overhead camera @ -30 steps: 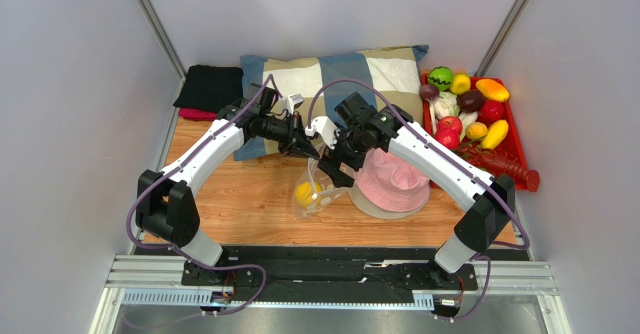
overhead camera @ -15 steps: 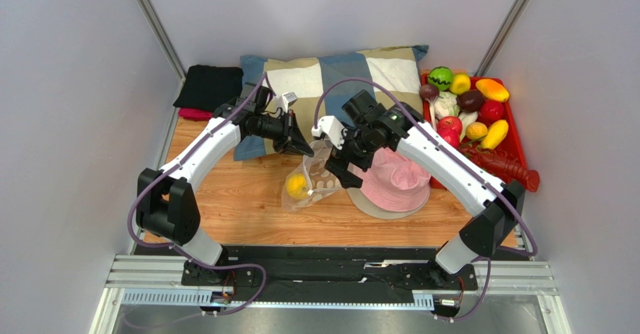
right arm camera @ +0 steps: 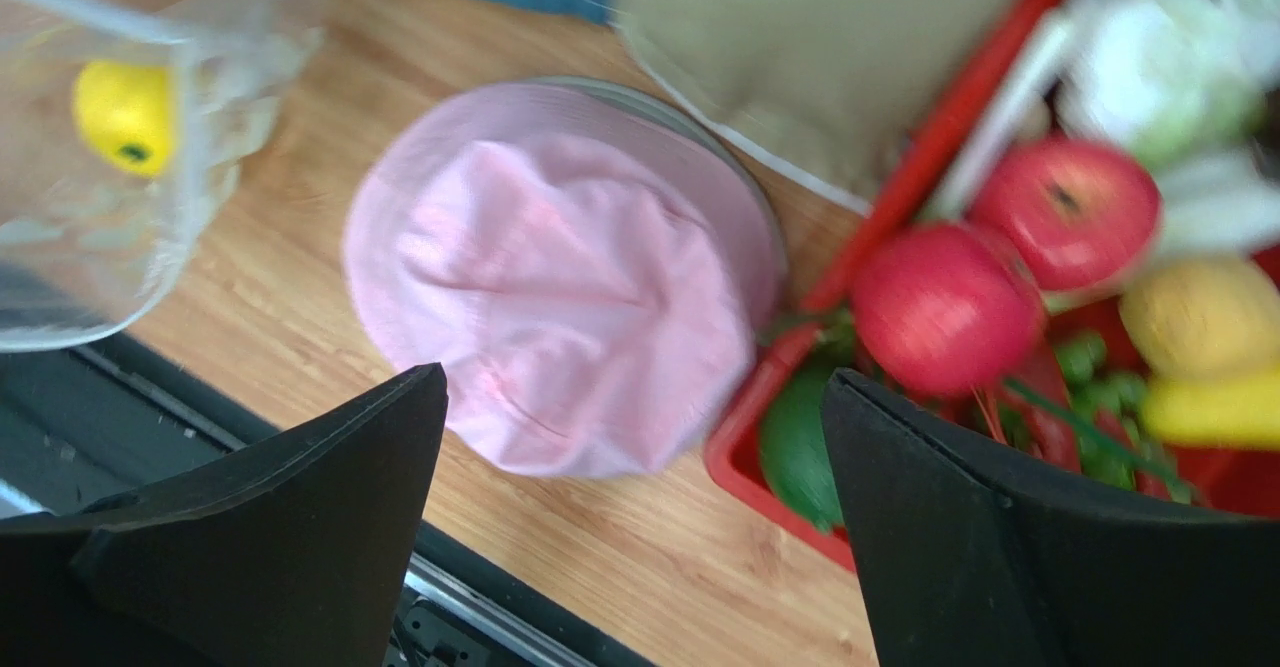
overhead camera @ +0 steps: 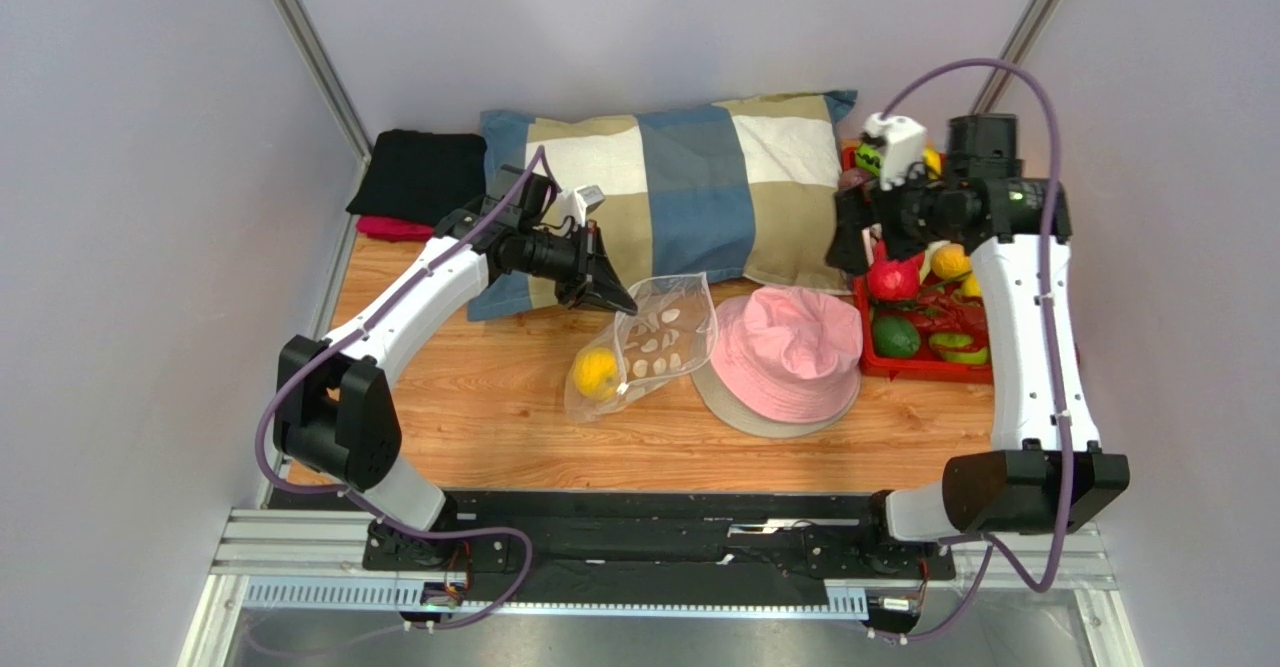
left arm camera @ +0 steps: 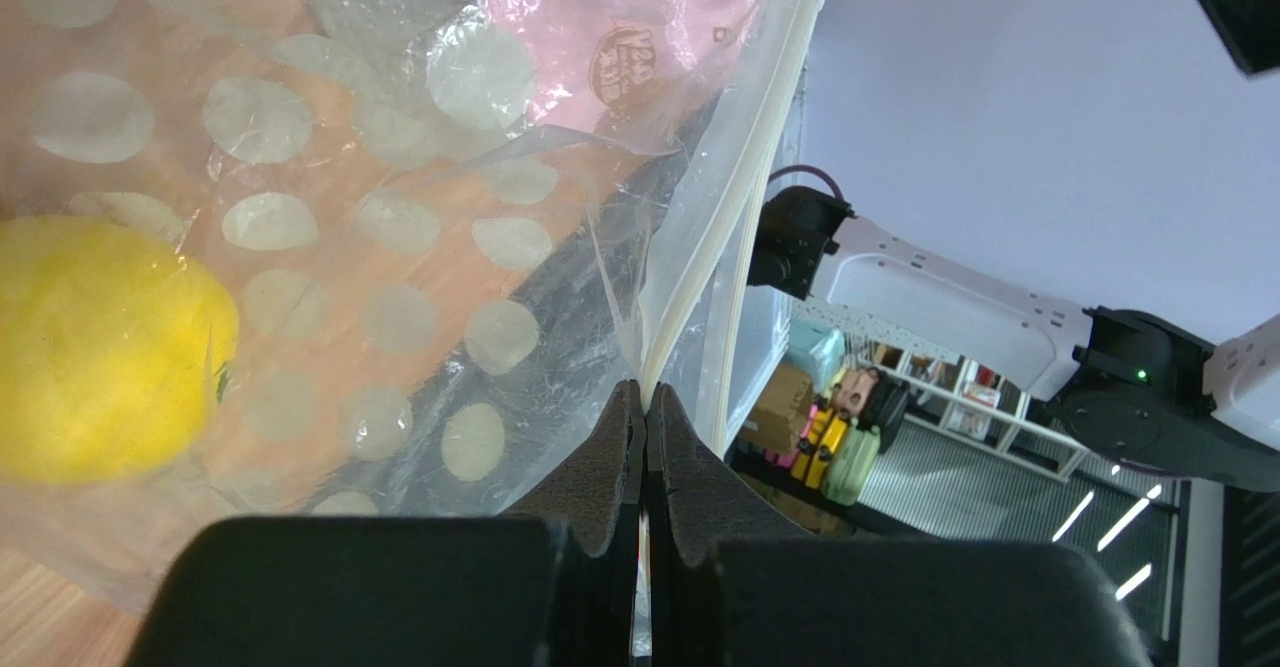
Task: Place the food in the zip-top bag and seal the zipper
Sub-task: Pick up the fake fruit from the bin.
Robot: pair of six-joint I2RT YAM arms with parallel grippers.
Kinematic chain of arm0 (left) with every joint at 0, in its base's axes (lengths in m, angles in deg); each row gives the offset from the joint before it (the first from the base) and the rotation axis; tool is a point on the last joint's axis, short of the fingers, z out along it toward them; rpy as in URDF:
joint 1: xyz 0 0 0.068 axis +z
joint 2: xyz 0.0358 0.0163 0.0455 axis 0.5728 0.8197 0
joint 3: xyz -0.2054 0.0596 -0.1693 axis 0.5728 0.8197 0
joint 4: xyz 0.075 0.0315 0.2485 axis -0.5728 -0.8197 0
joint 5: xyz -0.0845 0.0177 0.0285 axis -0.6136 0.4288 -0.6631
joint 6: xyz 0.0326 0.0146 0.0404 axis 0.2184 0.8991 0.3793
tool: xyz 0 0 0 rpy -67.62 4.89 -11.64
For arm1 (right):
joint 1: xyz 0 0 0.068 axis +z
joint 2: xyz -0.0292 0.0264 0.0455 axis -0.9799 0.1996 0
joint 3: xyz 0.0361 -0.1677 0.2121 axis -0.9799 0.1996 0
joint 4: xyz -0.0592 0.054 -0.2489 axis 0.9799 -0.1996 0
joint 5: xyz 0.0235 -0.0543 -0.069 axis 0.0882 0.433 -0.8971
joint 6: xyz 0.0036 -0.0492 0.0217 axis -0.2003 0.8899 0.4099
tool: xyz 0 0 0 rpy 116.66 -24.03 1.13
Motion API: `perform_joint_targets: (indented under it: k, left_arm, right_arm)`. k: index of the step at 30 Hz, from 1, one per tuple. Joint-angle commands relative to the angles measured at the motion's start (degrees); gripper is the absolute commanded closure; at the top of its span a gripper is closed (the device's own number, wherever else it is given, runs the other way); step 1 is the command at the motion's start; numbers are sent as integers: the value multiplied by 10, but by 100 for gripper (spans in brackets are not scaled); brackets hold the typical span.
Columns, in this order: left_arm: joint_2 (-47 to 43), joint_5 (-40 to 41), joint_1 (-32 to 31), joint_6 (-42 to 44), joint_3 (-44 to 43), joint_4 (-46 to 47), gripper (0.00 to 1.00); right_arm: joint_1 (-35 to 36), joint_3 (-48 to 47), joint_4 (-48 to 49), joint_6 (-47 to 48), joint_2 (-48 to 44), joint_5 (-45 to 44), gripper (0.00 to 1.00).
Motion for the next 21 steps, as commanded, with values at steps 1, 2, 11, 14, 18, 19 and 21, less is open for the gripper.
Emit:
perform_joint_targets:
  k: [1,2,11,14,18,19,21]
  left_arm:
    - [-8,-1,-4,-11,-12,19,100]
    - [-5,-2,-3,-11,-13,19,100]
    - [-8,8,-5,-13,-9,23,100]
    - [-11,10,-5,-11,-3,22,100]
    - [-10,11,-5,-9,-1,23,100]
    - [-8,10,-5,-9,-2,23,100]
    - [-4,8,-5,-10,-5,23,100]
  right_arm:
    - [-126,15,-7,-8,-18,16,0]
    - [-143,13,-4,-26,-2,11,0]
    - [-173,9,78,-156,111,-134,2]
    - [-174,2,79,-184,157,-147,3]
    - [-173,13,96,-202,192,-149,3]
    - [-173,17,101,-203,201,-142,3]
    - [-171,20,107,-207,212,-135,2]
